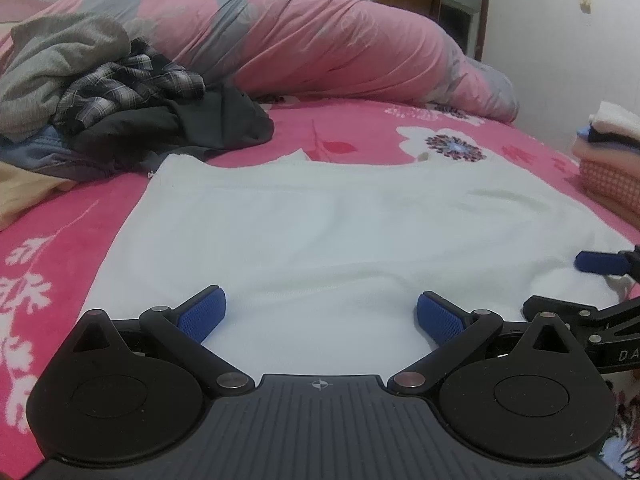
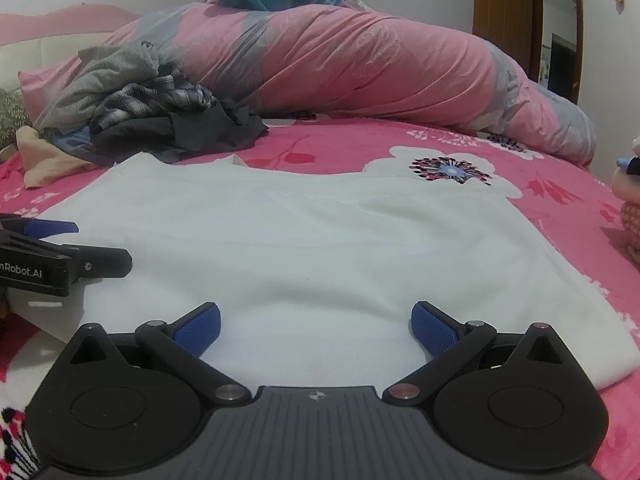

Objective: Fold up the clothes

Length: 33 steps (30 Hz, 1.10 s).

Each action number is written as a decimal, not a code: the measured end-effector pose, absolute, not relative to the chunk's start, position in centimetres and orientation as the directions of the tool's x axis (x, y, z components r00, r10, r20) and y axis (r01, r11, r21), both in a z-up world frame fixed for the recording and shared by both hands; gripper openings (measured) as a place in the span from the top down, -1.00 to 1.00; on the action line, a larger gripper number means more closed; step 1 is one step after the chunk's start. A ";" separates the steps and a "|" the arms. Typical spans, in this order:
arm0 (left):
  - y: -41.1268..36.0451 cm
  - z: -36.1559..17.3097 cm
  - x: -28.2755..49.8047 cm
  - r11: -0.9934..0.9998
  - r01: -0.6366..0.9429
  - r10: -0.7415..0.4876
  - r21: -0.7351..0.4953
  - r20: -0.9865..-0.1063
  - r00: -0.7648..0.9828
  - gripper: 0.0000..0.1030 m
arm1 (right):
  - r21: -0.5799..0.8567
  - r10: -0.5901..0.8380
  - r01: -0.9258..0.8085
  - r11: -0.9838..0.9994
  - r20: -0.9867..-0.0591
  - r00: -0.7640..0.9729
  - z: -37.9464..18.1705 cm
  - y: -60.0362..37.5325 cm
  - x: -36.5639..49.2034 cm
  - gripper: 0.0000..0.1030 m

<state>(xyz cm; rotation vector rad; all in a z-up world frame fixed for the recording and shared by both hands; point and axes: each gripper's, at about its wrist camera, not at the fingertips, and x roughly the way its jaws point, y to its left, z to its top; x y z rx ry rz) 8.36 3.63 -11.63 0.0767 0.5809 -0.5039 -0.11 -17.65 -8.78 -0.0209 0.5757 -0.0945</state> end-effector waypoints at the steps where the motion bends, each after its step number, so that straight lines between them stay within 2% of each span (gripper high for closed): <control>1: 3.4 -11.6 8.3 0.878 0.476 -0.425 -0.055 -0.547 0.721 -1.00 | -0.050 -0.098 0.084 0.995 -0.543 0.834 -8.8 -17.6 -0.1 -1.00; 9: 2.1 -11.2 7.0 0.902 0.428 -0.332 0.060 -0.535 0.777 -1.00 | -0.061 -0.101 0.081 0.995 -0.550 0.829 -8.7 -17.6 0.1 -1.00; 12: 2.2 -10.4 5.4 0.920 0.376 -0.285 0.112 -0.468 0.836 -1.00 | -0.067 -0.102 0.078 0.995 -0.550 0.829 -8.5 -17.7 0.1 -1.00; 18: 5.0 -7.8 2.0 0.937 0.347 -0.307 0.030 -0.401 0.863 -1.00 | -0.097 -0.092 0.052 0.994 -0.469 0.879 -6.5 -17.4 -2.0 -1.00; 21: 5.7 -7.5 0.9 0.935 0.355 -0.331 -0.012 -0.392 0.858 -0.99 | -0.080 -0.047 0.011 0.997 -0.474 0.879 -5.6 -17.5 -1.9 -0.99; 22: 5.6 -7.7 1.1 0.933 0.360 -0.340 -0.031 -0.408 0.847 -0.92 | -0.073 -0.040 0.005 0.997 -0.479 0.877 -5.4 -17.6 -1.5 -0.96; 23: 5.6 -8.0 1.2 0.930 0.364 -0.350 -0.050 -0.424 0.835 -0.85 | -0.060 -0.030 0.001 0.998 -0.485 0.874 -5.3 -17.9 -1.2 -0.82; 24: 5.5 -8.4 1.4 0.930 0.362 -0.348 -0.058 -0.446 0.825 -0.64 | -0.048 -0.030 0.007 0.999 -0.495 0.868 -5.3 -18.2 -0.8 -0.72; 25: 5.5 -8.8 1.6 0.931 0.359 -0.347 -0.066 -0.467 0.813 -0.33 | -0.035 -0.034 0.019 0.999 -0.515 0.857 -5.5 -18.8 -0.6 -0.48; 26: 5.4 -9.2 1.8 0.932 0.356 -0.345 -0.074 -0.488 0.802 -0.22 | -0.022 -0.038 0.031 0.999 -0.536 0.843 -5.7 -19.3 -0.5 -0.35; 28: 5.4 -9.8 1.9 0.931 0.356 -0.344 -0.078 -0.507 0.790 -0.13 | 0.002 -0.045 0.057 0.998 -0.579 0.814 -6.2 -20.5 -0.3 -0.31; 30: 5.7 -9.9 1.3 0.928 0.370 -0.340 -0.048 -0.514 0.788 -0.06 | 0.008 -0.052 0.073 0.997 -0.621 0.782 -7.0 -21.7 -0.9 -0.05; 33: 6.9 -10.1 0.4 0.923 0.384 -0.334 -0.015 -0.529 0.780 -0.05 | -0.020 -0.069 0.074 0.997 -0.650 0.757 -6.8 -22.8 -3.3 0.03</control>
